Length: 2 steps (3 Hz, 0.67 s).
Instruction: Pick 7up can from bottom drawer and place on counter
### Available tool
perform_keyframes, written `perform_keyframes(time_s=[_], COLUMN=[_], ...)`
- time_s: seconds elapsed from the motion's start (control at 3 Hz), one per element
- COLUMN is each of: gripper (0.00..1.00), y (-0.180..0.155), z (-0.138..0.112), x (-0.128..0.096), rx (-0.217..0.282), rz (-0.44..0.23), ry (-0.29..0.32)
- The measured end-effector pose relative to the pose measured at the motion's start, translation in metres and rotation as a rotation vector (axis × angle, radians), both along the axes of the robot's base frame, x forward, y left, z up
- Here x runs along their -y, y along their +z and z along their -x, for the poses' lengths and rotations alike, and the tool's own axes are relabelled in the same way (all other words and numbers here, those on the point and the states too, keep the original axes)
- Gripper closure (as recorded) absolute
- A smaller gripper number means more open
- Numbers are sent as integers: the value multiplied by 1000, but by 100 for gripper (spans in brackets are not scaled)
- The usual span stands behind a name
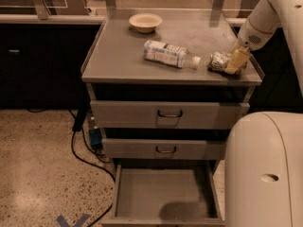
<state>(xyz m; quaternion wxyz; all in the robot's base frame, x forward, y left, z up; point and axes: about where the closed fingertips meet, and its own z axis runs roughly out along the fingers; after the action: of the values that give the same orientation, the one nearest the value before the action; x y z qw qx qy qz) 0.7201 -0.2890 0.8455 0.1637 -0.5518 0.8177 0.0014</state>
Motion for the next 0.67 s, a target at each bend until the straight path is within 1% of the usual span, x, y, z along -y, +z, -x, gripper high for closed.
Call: perform_keyframes(time_s=[0.33, 0.67], gripper=[59, 34], y=[0, 0], z=[0, 0], x=[0, 0], rx=[0, 0], rz=[0, 0], ry=[0, 0])
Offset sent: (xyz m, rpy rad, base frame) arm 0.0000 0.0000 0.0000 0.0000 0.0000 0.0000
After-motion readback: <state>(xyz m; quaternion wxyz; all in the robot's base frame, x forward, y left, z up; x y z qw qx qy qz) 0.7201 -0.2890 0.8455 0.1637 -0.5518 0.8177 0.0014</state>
